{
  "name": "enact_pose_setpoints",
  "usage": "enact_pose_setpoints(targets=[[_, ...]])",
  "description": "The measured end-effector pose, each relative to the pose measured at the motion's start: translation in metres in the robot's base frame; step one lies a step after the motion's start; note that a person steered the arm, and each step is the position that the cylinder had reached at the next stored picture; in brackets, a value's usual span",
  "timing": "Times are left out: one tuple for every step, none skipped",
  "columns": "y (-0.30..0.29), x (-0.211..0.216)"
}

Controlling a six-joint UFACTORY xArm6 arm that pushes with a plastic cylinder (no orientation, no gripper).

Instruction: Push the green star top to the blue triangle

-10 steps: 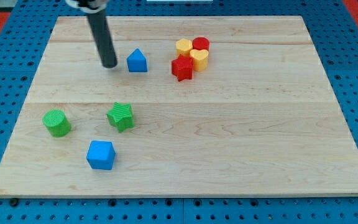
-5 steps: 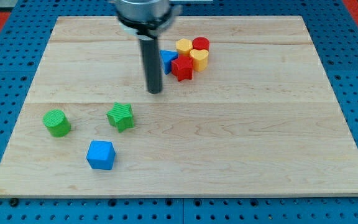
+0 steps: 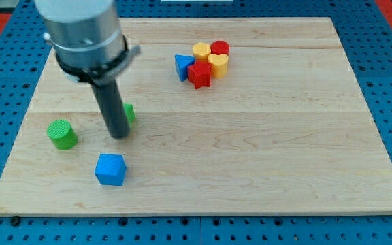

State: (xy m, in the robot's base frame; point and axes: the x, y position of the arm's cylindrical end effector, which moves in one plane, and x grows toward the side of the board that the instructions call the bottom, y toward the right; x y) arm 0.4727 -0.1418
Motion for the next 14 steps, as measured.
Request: enact_pose_setpoints(targets=[[-0.023,-0.058],[-0.039,-0.1],[-0.041,-0.101],[-0.045,-0.095],[-0.019,-0.107],[-0.006,-0.137],[-0.007,-0.124],[-0.009,-0.082],[0.008,-0.076],[0.01,-0.117],[0.01,-0.155],[0.0,-0.158],[-0.058,-0.167],[-0.064,-0.184]])
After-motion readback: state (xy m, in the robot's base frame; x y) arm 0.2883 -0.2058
